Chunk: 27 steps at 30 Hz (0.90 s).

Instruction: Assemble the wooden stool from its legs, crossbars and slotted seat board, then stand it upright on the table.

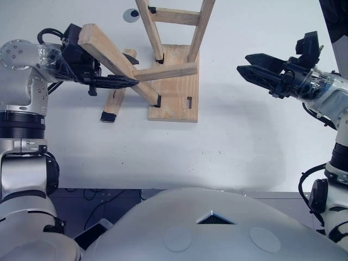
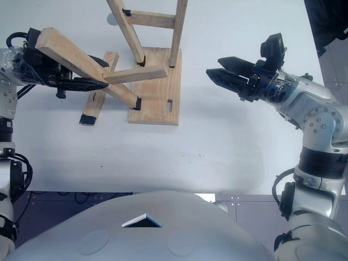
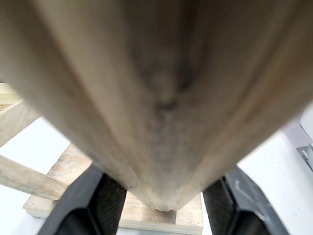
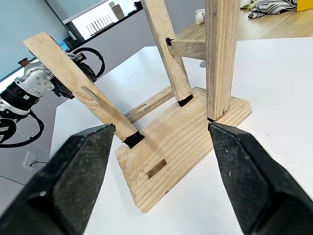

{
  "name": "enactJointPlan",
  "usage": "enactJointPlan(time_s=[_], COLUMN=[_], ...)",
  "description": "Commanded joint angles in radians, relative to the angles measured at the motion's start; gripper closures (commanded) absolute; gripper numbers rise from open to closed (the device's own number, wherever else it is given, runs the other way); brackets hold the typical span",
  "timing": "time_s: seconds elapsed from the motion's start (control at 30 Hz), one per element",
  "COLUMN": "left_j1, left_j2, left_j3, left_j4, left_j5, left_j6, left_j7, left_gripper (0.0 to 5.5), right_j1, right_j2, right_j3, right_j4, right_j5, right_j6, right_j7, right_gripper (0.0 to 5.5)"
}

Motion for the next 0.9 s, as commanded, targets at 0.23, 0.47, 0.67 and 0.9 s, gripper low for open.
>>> enactJointPlan(time_s=[0.23, 0.47, 0.67, 0.9], left_j1=[0.016, 0.137, 0.079, 0.009], left_j2=[-0.018, -0.084, -0.116, -0.093], left_j3=[-0.22, -0.309, -0.361, -0.425], left_j4=[0.171, 0.176, 0.278, 0.239], left_j5=[0.224, 0.252, 0.366, 0.368], left_j6=[-0.021, -0.051, -0.131, -0.023], left_j7=[-0.042, 0.001, 0.076, 0.024], left_gripper=[3.49, 3.49, 3.49, 3.49], right_j1=[-0.032, -0.051, -0.066, -0.057], right_j2=[0.041, 0.036, 0.041, 0.05], right_j3=[0.029, 0.044, 0.057, 0.062], right_j4=[0.018, 0.034, 0.041, 0.034], right_j5=[-0.004, -0.009, -0.013, -0.014], right_j6=[-0.017, -0.015, -0.018, -0.023], right_j7=[-0.008, -0.002, -0.004, -0.013], right_gripper=[2.0, 2.0, 2.0, 2.0])
